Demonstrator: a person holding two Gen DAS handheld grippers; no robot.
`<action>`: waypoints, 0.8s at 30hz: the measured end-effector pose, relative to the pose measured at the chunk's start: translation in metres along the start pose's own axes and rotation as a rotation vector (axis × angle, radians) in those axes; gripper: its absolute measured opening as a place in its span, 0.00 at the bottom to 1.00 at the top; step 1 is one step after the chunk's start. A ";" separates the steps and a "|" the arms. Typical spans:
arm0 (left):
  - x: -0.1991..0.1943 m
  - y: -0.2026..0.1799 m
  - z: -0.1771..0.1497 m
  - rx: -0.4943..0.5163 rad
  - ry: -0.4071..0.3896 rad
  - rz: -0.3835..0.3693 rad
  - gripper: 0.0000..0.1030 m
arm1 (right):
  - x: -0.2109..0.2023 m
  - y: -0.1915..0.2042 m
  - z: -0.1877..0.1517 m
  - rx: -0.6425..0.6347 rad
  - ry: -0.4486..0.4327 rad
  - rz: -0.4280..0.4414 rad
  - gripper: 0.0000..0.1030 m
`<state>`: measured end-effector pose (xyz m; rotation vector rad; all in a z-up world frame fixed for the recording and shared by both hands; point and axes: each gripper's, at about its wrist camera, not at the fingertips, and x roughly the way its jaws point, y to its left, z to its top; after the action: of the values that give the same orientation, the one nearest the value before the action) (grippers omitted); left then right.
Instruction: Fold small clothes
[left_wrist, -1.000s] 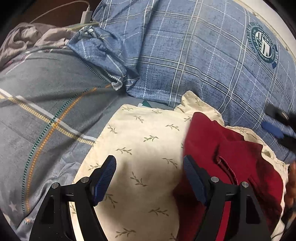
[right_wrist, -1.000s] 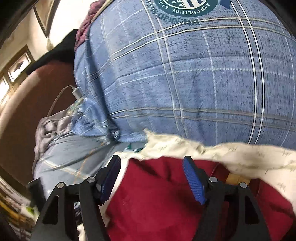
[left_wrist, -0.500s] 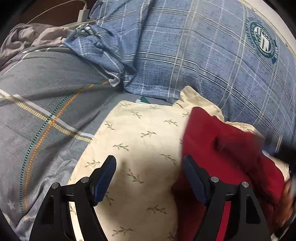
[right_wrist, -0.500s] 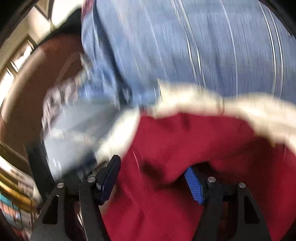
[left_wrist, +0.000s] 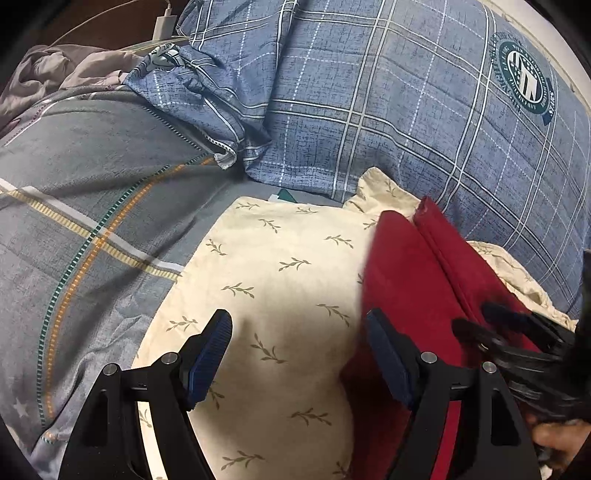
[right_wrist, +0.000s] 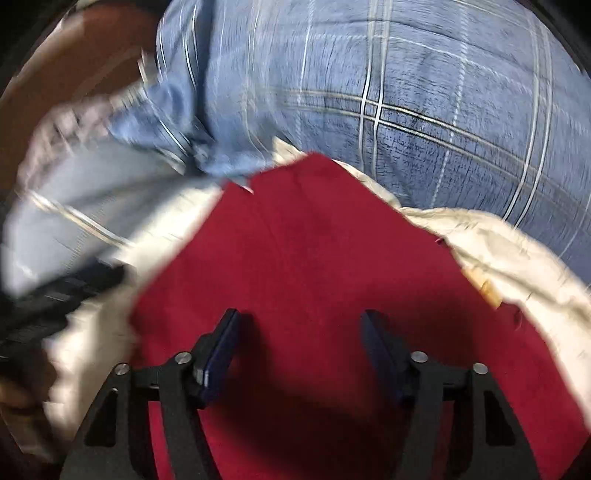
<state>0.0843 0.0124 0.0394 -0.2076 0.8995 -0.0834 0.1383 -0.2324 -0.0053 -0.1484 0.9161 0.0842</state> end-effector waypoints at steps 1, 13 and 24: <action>0.000 0.001 0.000 -0.005 0.000 0.003 0.72 | 0.001 -0.002 0.000 0.000 -0.004 -0.015 0.33; -0.027 0.009 0.001 -0.060 -0.104 -0.015 0.72 | -0.066 0.016 -0.033 0.013 -0.068 0.103 0.12; -0.025 -0.017 -0.009 0.042 -0.099 -0.021 0.72 | -0.147 -0.067 -0.089 0.327 -0.117 0.027 0.73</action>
<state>0.0620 -0.0013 0.0566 -0.1804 0.7962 -0.1109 -0.0114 -0.3144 0.0639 0.1711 0.8031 -0.0321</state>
